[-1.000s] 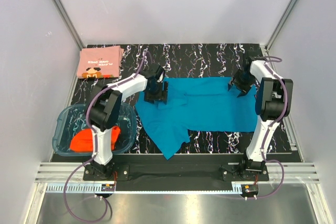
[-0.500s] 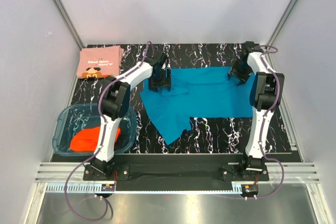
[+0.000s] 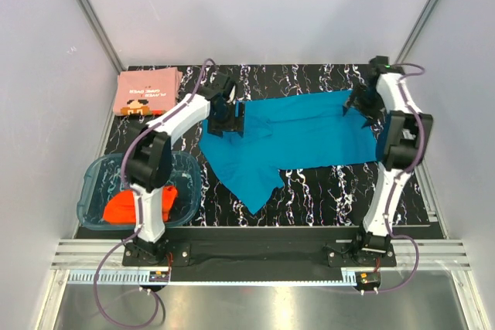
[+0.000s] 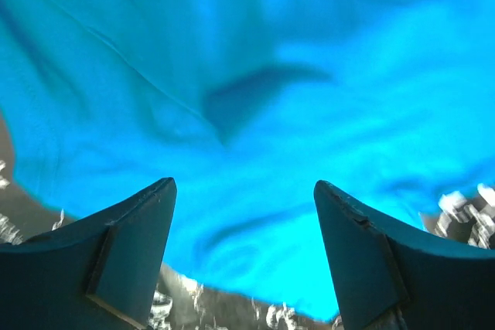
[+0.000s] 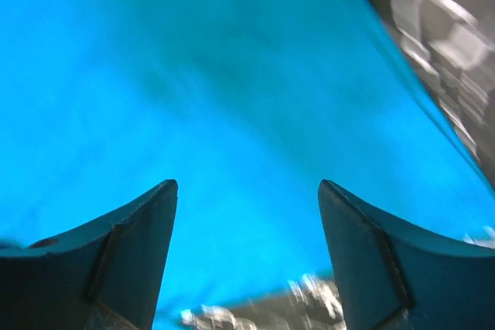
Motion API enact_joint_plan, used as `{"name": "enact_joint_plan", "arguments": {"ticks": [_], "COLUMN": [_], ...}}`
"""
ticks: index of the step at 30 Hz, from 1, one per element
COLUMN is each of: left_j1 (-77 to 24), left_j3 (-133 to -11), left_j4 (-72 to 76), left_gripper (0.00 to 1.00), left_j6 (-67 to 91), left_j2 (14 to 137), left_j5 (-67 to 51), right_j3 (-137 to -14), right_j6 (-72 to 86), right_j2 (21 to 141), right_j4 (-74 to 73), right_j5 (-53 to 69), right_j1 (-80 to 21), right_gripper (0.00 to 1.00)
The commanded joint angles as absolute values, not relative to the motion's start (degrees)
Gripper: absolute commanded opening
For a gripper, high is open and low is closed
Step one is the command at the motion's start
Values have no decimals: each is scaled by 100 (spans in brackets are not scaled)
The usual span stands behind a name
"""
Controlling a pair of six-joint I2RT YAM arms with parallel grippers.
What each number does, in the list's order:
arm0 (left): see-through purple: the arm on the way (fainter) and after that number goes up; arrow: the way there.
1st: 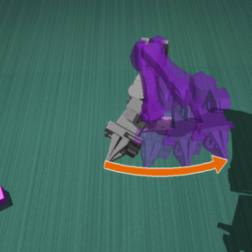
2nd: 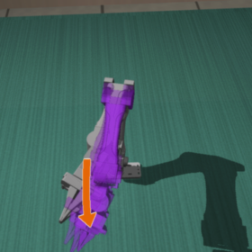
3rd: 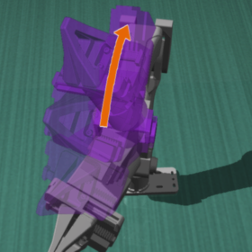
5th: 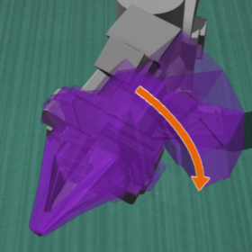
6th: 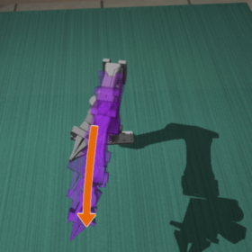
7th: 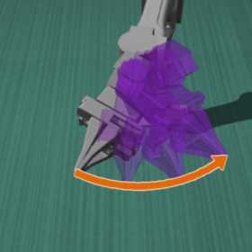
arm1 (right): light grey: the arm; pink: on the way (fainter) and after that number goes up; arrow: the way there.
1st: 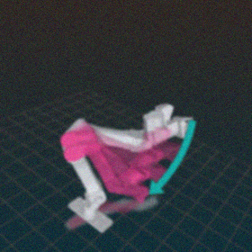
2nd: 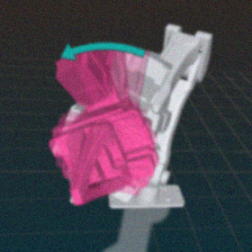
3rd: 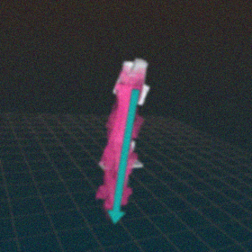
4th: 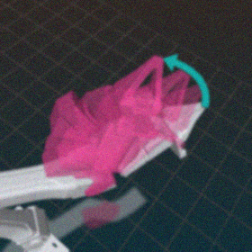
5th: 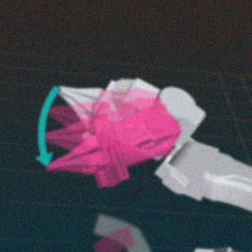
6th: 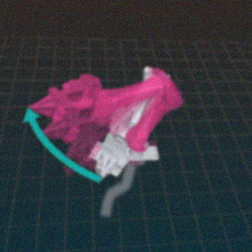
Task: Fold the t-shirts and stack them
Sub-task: Fold the tshirt
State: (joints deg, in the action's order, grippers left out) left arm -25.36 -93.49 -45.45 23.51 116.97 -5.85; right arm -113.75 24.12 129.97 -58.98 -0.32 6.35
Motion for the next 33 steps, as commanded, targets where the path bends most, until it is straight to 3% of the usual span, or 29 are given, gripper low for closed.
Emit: {"name": "enact_joint_plan", "arguments": {"ticks": [1, 7, 11, 14, 24, 33], "left_j1": [-2654, -2874, -3224, -3575, -4131, -4649], "left_j3": [-9431, -8641, -7745, -7068, -6557, -6232], "left_j4": [-4623, -4386, -4193, -3973, -4209, -4298], "left_gripper": [79, 73, 62, 58, 58, 60], "left_j6": [1881, 1732, 1608, 1635, 1450, 1468], "left_j2": [10698, 10152, 9686, 9335, 8649, 8358], "left_j5": [-641, -1309, -1643, -1811, -1363, -977], "right_j3": [-10804, -9116, -8106, -7805, -7234, -6952], "right_j6": [2601, 2769, 2681, 2654, 2593, 2733], "right_j2": [11656, 10803, 10398, 10362, 10740, 10898], "right_j4": [-6091, -5565, -5028, -4606, -3956, -3604], "right_j5": [200, 378, 492, 650, 993, 993], "right_j1": [1342, 2082, 2670, 2882, 3050, 3102], "right_gripper": [82, 75, 57, 55, 53, 43]}}
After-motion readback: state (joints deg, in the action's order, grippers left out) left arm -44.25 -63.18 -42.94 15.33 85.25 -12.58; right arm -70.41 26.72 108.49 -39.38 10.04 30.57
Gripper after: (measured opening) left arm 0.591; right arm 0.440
